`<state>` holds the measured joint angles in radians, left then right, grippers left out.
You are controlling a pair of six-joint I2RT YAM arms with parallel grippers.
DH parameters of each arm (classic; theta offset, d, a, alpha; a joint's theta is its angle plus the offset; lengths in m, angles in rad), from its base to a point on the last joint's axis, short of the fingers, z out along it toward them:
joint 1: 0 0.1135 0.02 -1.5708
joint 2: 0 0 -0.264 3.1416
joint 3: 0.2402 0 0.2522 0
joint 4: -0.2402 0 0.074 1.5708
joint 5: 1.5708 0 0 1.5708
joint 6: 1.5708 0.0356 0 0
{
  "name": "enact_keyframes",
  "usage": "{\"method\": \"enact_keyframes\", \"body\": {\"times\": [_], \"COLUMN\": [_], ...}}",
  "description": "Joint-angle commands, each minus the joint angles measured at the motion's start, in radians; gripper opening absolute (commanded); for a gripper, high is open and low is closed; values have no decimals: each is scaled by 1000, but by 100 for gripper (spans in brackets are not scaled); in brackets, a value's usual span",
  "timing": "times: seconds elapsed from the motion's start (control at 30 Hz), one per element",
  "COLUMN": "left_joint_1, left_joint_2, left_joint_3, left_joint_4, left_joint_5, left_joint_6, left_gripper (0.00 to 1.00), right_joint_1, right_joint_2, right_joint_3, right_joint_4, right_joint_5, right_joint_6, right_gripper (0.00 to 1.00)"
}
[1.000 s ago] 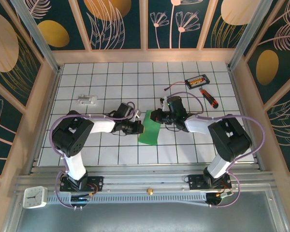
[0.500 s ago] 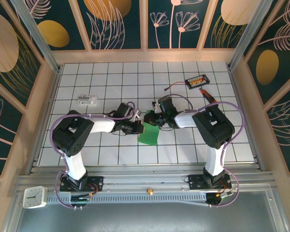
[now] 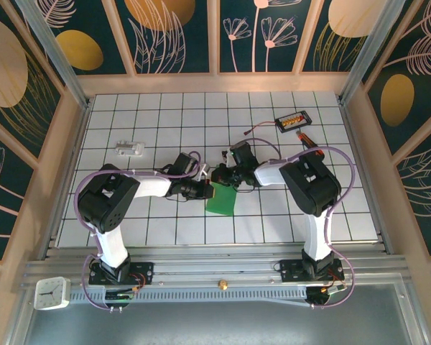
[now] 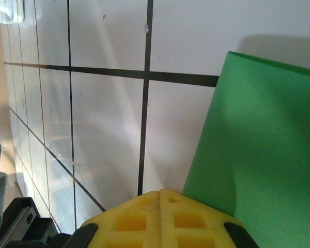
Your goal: Fold a paper plane with a square sheet of paper (pick it up from the middle)
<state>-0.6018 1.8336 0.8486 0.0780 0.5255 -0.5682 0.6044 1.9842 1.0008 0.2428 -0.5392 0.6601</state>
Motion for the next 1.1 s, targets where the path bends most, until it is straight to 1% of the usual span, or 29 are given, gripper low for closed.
{"method": "enact_keyframes", "body": {"times": [0.0, 0.27, 0.4, 0.83, 0.9, 1.07], "left_joint_1": [2, 1, 0, -10, -16, -24], "left_joint_2": [59, 68, 74, 94, 96, 99], "left_joint_3": [-37, -31, -34, -52, -56, -62], "left_joint_4": [-167, -268, -291, -287, -285, -282], "left_joint_5": [-89, -121, -131, -129, -126, -122], "left_joint_6": [49, 105, 120, 129, 127, 129], "left_gripper": [0, 0, 0, 0, 0, 0], "right_joint_1": [-6, -27, -37, -52, -83, -101], "right_joint_2": [49, 76, 86, 118, 123, 135], "right_joint_3": [39, 72, 92, 156, 165, 196], "right_joint_4": [-85, -116, -129, -146, -145, -155], "right_joint_5": [93, 129, 143, 160, 160, 161], "right_joint_6": [-63, -78, -83, -93, -92, -97], "right_gripper": [0, 0, 0, 0, 0, 0]}}
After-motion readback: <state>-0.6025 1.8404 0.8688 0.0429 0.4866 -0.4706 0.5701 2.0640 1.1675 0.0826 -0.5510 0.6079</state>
